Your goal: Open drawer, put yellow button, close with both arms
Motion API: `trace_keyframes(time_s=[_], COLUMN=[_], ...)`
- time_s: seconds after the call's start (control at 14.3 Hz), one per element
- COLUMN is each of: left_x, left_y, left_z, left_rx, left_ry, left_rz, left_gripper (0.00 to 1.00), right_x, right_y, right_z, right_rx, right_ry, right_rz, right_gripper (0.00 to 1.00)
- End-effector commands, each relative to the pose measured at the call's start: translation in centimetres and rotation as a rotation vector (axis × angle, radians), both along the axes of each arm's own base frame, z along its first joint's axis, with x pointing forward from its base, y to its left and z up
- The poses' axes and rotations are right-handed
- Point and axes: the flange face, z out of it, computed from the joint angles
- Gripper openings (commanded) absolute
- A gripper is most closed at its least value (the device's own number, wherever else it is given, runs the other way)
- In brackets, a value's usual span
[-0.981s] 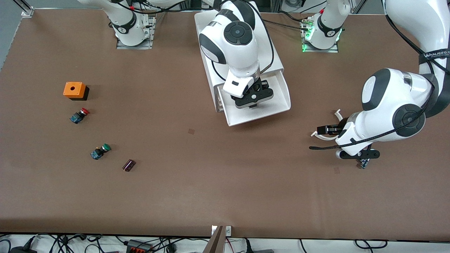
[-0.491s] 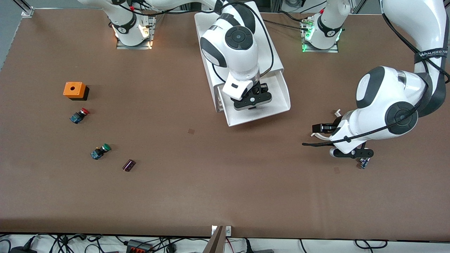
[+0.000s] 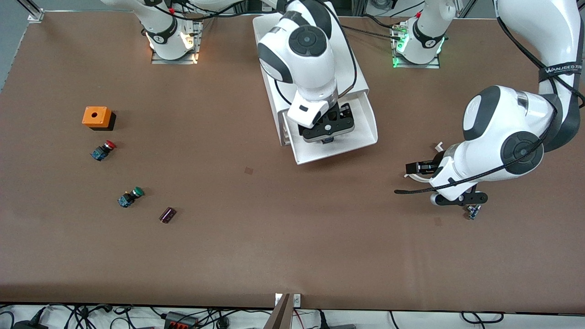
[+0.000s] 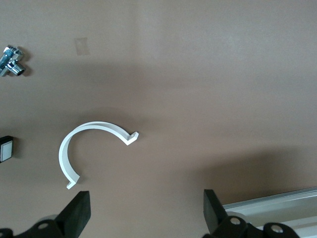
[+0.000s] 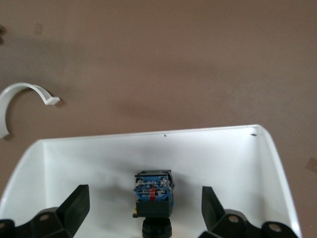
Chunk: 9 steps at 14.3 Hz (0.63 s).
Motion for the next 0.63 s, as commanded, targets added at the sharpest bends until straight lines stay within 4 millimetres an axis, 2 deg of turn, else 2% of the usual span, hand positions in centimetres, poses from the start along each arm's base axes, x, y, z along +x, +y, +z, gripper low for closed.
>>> trace_keyframes(time_s=[0.0, 0.07, 0.14, 0.21, 0.28, 0.42, 0.56], left_x=[0.1, 0.0, -0.2, -0.4, -0.1, -0.4, -0.8], left_y=[-0.6, -0.8, -1.9, -3.4, -4.4, -7.5, -10.6], left_z=[1.2, 1.3, 1.4, 1.6, 1.9, 1.7, 1.5], left_rx=[0.011, 0.008, 0.001, -0.005, -0.008, -0.012, -0.020], left_ry=[-0.021, -0.023, -0.023, -0.037, -0.076, -0.101, -0.134], left_rz=[0.007, 0.008, 0.009, 0.032, 0.089, 0.157, 0.194], left_gripper=[1.00, 1.00, 1.00, 1.00, 1.00, 1.00, 1.00], right_x=[2.3, 3.8, 5.5, 6.8, 8.3, 11.0, 13.7], right_y=[-3.0, -5.3, -7.9, -9.8, -12.1, -18.8, -26.0], right_z=[5.3, 6.6, 7.3, 7.1, 5.9, 3.1, 1.7], right_rx=[0.032, 0.023, -0.003, -0.042, -0.112, -0.227, -0.260], right_ry=[-0.022, -0.021, -0.009, -0.014, -0.020, 0.081, 0.132], right_rz=[-0.071, -0.100, -0.127, -0.126, -0.096, -0.073, -0.106], right_gripper=[1.00, 1.00, 1.00, 1.00, 1.00, 1.00, 1.00])
